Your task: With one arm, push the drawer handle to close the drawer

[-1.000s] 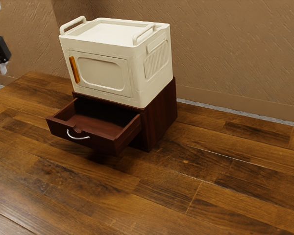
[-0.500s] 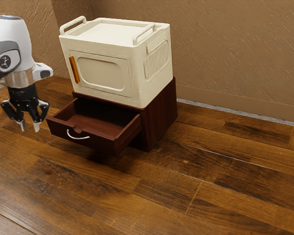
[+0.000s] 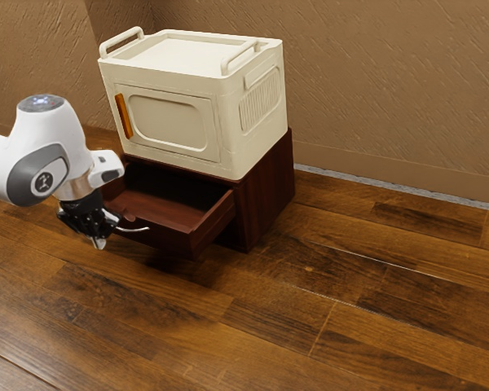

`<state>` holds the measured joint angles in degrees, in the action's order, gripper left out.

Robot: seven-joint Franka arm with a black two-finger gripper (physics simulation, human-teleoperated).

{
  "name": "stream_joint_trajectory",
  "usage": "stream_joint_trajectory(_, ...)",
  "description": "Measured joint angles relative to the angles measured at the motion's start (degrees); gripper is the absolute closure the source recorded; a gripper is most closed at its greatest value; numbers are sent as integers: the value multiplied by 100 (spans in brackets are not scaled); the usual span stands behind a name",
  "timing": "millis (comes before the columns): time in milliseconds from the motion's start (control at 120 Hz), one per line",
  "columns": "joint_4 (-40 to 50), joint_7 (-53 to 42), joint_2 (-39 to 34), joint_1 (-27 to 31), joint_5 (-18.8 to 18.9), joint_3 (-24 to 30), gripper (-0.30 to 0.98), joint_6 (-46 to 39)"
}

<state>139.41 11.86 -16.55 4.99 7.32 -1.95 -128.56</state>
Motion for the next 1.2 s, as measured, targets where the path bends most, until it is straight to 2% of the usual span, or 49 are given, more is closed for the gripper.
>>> stream_joint_trajectory(208, 348, -438, -9, -5, -31, 1, 78, -769)
stream_joint_trajectory(442, 379, -945, 157, -7, -38, 26, 78, -1227)
stream_joint_trajectory(783, 213, -1495, 634, 2, -84, 47, 79, -1584)
stream_joint_trajectory(1200, -494, -1888, 1261, 3, -92, 113, 78, -1691)
